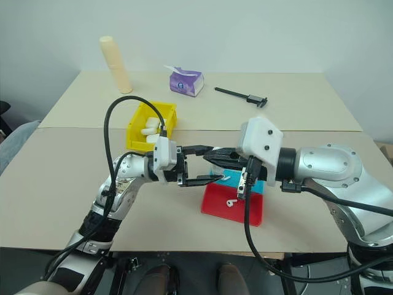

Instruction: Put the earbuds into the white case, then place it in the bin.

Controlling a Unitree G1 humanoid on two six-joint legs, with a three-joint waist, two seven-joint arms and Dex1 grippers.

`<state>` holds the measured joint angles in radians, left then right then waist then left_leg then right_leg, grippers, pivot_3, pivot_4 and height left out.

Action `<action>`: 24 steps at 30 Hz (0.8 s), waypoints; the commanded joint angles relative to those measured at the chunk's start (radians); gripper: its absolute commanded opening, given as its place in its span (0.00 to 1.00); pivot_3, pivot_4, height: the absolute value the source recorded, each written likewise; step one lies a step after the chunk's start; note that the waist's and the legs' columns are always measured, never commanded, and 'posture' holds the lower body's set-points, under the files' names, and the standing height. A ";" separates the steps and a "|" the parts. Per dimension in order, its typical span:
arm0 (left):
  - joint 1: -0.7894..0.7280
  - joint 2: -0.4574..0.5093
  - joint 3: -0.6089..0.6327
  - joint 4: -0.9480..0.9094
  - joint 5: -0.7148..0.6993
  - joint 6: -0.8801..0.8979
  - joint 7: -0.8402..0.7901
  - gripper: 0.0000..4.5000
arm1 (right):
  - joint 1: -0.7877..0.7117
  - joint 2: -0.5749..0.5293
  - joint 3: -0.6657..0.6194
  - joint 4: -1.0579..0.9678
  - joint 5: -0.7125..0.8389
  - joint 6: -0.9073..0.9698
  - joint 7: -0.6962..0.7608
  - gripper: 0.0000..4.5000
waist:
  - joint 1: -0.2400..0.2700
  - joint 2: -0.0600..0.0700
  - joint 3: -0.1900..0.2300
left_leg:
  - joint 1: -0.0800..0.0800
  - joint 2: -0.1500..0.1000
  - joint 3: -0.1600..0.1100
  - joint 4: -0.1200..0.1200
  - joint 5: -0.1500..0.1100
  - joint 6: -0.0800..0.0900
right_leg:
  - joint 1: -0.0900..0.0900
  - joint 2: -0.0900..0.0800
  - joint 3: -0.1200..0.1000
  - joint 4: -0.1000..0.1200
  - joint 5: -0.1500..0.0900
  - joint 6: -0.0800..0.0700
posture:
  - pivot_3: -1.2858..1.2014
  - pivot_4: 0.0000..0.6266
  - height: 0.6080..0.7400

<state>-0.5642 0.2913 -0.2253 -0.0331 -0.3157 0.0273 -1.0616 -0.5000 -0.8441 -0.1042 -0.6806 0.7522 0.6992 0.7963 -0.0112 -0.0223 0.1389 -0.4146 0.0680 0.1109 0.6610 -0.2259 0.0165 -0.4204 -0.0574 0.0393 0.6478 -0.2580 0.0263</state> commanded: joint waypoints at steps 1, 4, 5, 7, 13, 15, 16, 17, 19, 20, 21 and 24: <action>0.009 -0.002 0.052 -0.063 -0.017 -0.004 0.062 0.61 | -0.014 0.009 -0.115 -0.006 0.086 -0.012 -0.022 0.02 | 0.000 0.000 0.000 | 0.000 0.000 0.000 0.000 0.000 0.000 | 0.000 0.000 0.000 0.000 0.000 0.000 | 0.52 0.24 1.00; -0.009 -0.008 0.107 -0.059 0.017 0.005 0.176 0.61 | 0.050 -0.009 -0.123 0.016 0.023 -0.022 -0.037 0.02 | 0.000 0.000 0.000 | 0.000 0.000 0.000 0.000 0.000 0.000 | 0.000 0.000 0.000 0.000 0.000 0.000 | 0.52 0.24 1.00; -0.034 0.003 0.122 -0.053 0.026 0.053 0.214 0.61 | 0.075 -0.011 -0.119 0.027 0.005 -0.019 -0.044 0.02 | 0.001 0.000 0.000 | 0.000 0.000 0.000 0.000 0.000 0.000 | 0.001 0.000 0.000 0.000 0.000 0.000 | 0.52 0.24 1.00; -0.062 0.001 0.154 -0.040 0.052 0.086 0.304 0.61 | 0.111 -0.018 -0.097 0.038 -0.040 -0.026 -0.055 0.02 | 0.002 0.000 0.000 | 0.001 0.000 -0.001 0.000 0.000 0.000 | 0.001 0.000 0.000 0.000 0.000 0.000 | 0.52 0.24 1.00; -0.205 -0.027 0.237 0.186 0.263 0.090 0.698 0.61 | 0.156 -0.007 -0.017 0.045 -0.149 -0.079 -0.045 0.02 | 0.002 0.000 0.000 | 0.000 -0.001 -0.001 0.000 0.000 0.001 | 0.001 0.000 0.000 0.000 0.001 0.001 | 0.52 0.24 1.00; -0.273 -0.030 0.246 0.313 0.340 0.124 0.847 0.61 | 0.158 -0.010 0.015 0.058 -0.188 -0.096 -0.038 0.02 | 0.003 -0.001 0.000 | 0.000 -0.001 -0.001 0.000 0.000 0.001 | 0.001 0.000 0.000 0.000 0.001 0.001 | 0.52 0.24 1.00; -0.305 -0.026 0.246 0.383 0.374 0.128 0.910 0.61 | 0.158 -0.010 0.026 0.066 -0.203 -0.104 -0.035 0.02 | 0.003 -0.001 0.000 | 0.000 -0.001 -0.001 0.000 0.000 0.001 | 0.001 0.000 0.000 0.000 0.001 0.001 | 0.52 0.24 1.00; -0.329 -0.026 0.250 0.442 0.393 0.125 0.959 0.61 | 0.158 -0.009 0.032 0.070 -0.212 -0.107 -0.032 0.02 | 0.003 -0.001 0.000 | 0.000 -0.001 -0.001 0.000 0.000 0.001 | 0.001 0.000 0.000 0.000 0.001 0.001 | 0.52 0.24 1.00; -0.364 -0.033 0.273 0.533 0.388 0.135 1.007 0.61 | 0.160 -0.007 0.034 0.076 -0.221 -0.112 -0.029 0.02 | 0.003 -0.001 0.000 | 0.000 -0.001 0.000 0.000 0.000 0.001 | 0.000 0.000 0.000 -0.001 0.001 0.001 | 0.52 0.24 1.00; -0.370 -0.034 0.278 0.571 0.383 0.111 1.013 0.61 | 0.162 -0.005 0.030 0.078 -0.218 -0.111 -0.028 0.02 | 0.003 -0.001 0.000 | -0.001 -0.001 0.000 0.000 0.000 0.001 | -0.001 0.000 0.000 -0.001 0.001 0.001 | 0.52 0.24 1.00; -0.374 -0.033 0.273 0.601 0.385 0.092 1.013 0.61 | 0.164 -0.005 0.029 0.078 -0.223 -0.114 -0.027 0.02 | 0.003 -0.001 0.000 | -0.002 -0.001 0.000 0.000 0.000 0.001 | -0.001 -0.001 0.000 -0.001 0.001 0.001 | 0.52 0.24 1.00; -0.385 -0.037 0.258 0.670 0.388 0.060 1.002 0.61 | 0.172 -0.010 0.027 0.076 -0.233 -0.112 -0.026 0.02 | 0.008 -0.002 0.001 | -0.002 -0.001 0.003 0.000 0.000 0.000 | -0.001 -0.001 0.000 -0.001 0.001 0.001 | 0.52 0.24 1.00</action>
<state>-0.9037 0.2532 0.0392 0.6368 0.0600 0.1337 -0.0600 -0.3287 -0.8494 -0.0523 -0.5808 0.5287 0.6118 0.7648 -0.0029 -0.0243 0.1399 -0.4163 0.0667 0.1143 0.6609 -0.2254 0.0168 -0.4216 -0.0582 0.0383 0.6470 -0.2574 0.0275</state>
